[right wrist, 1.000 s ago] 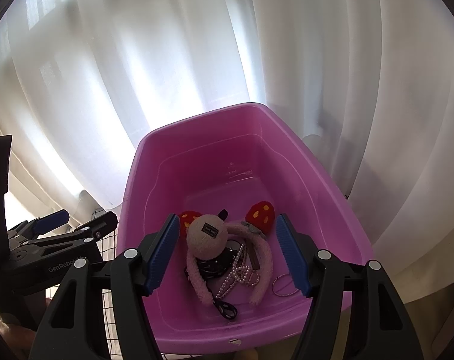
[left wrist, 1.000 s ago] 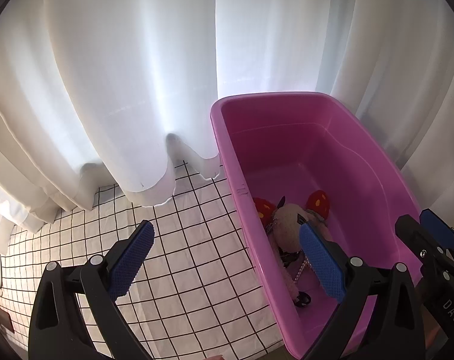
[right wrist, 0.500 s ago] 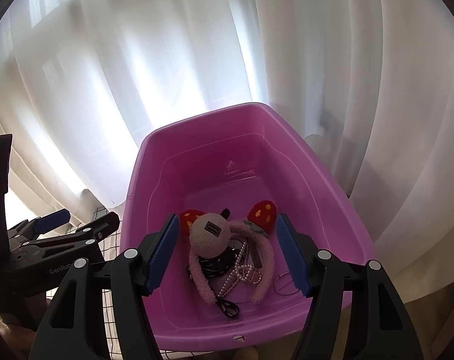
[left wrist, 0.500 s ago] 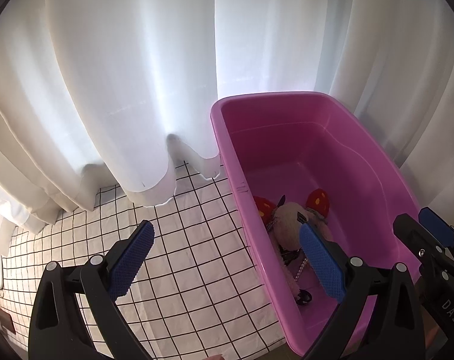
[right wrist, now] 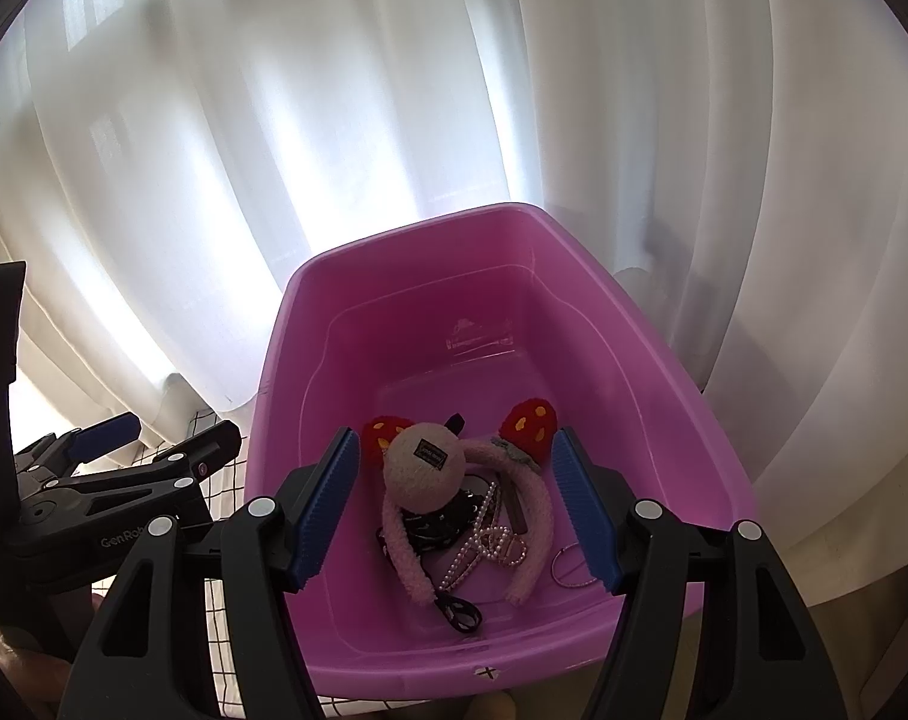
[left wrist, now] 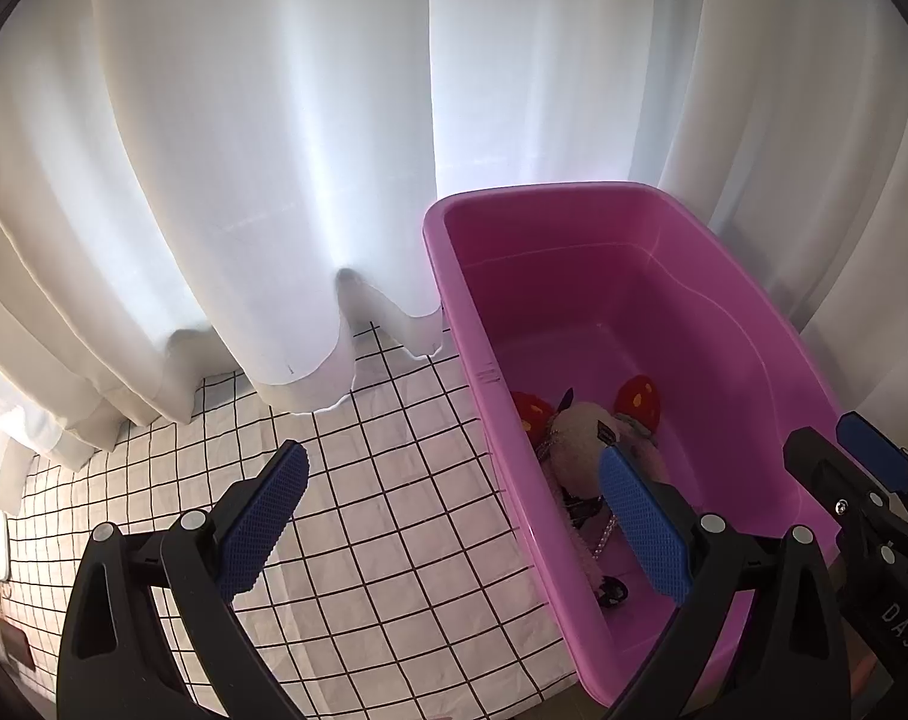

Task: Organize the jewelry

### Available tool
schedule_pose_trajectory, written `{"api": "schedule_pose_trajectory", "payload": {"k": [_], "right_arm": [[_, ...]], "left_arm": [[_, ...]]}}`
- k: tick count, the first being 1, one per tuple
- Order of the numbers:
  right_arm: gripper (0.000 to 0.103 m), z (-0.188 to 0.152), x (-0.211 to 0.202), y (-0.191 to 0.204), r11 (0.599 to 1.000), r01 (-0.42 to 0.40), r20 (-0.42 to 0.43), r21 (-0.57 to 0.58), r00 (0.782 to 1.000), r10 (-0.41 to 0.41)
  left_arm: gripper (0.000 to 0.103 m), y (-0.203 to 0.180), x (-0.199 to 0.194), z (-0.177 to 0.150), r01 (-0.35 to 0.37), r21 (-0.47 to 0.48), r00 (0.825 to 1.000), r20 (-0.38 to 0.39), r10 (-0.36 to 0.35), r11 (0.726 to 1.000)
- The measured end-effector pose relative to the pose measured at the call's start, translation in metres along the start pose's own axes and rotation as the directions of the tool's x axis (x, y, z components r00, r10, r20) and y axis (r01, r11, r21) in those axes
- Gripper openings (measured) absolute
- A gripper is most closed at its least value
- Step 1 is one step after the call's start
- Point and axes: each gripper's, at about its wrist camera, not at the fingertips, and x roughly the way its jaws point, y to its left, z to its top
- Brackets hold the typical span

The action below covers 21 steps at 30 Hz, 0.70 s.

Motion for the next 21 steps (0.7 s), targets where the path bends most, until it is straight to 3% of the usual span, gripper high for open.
{"api": "schedule_pose_trajectory", "payload": {"k": [21], "right_arm": [[0.064, -0.0023, 0.0008, 0.0021, 1.000, -0.006, -0.007, -0.008, 1.000, 0.006]], "left_arm": [[0.097, -0.0027, -0.0031, -0.0012, -0.015, 0.012, 1.000, 0.014, 0.015, 1.000]]}}
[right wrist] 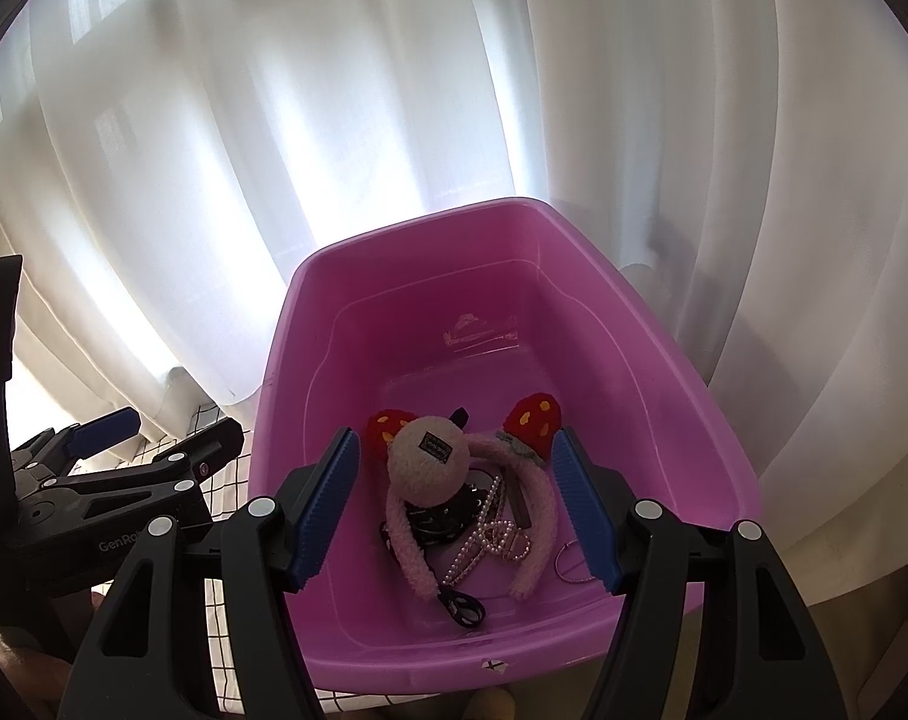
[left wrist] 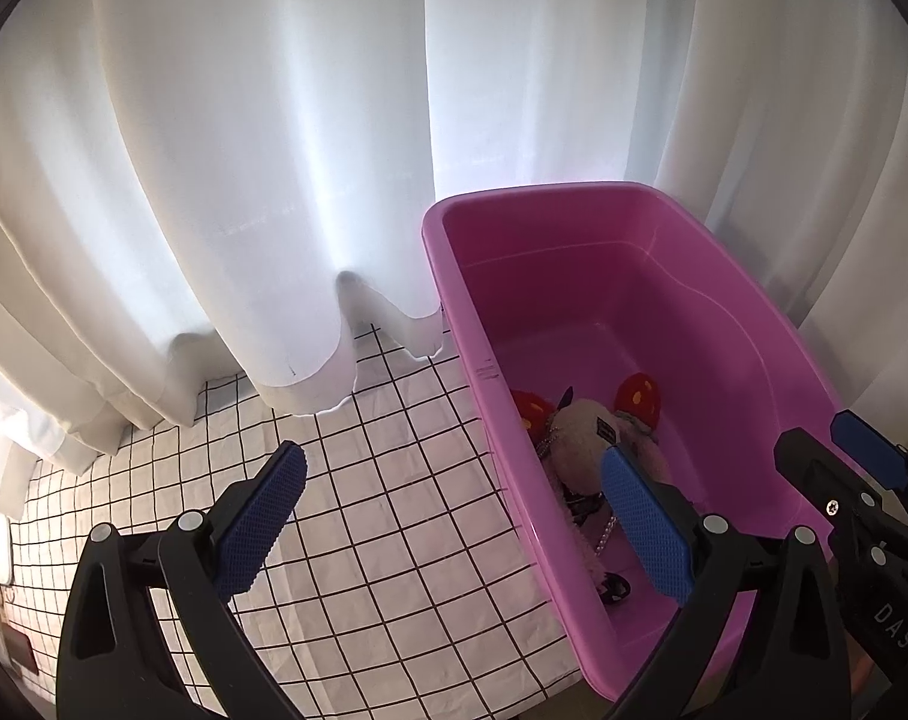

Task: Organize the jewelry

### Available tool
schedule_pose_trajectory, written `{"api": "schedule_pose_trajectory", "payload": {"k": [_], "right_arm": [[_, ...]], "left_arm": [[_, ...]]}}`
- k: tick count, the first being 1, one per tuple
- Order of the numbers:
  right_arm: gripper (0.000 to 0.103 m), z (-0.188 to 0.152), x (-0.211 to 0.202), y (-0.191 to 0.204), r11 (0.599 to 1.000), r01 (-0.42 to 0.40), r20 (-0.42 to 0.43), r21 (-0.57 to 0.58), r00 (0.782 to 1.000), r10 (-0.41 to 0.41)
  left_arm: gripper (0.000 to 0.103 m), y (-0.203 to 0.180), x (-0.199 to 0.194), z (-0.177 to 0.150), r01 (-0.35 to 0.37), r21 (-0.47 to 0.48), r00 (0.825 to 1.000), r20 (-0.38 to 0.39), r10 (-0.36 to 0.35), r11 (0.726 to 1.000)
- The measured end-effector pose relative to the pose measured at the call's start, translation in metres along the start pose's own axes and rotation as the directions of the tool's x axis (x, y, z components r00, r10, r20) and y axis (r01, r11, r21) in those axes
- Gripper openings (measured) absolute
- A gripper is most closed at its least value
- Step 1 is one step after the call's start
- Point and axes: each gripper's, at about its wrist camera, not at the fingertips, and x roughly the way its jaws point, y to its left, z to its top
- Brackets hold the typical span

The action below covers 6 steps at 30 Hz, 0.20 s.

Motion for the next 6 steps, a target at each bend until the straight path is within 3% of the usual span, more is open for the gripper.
{"api": "schedule_pose_trajectory", "payload": {"k": [6], "right_arm": [[0.064, -0.0004, -0.0001, -0.0001, 1.000, -0.003, 0.000, 0.000, 1.000, 0.003]], "left_arm": [[0.097, 0.0010, -0.0027, -0.0003, 0.005, -0.004, 1.000, 0.003, -0.005, 1.000]]}}
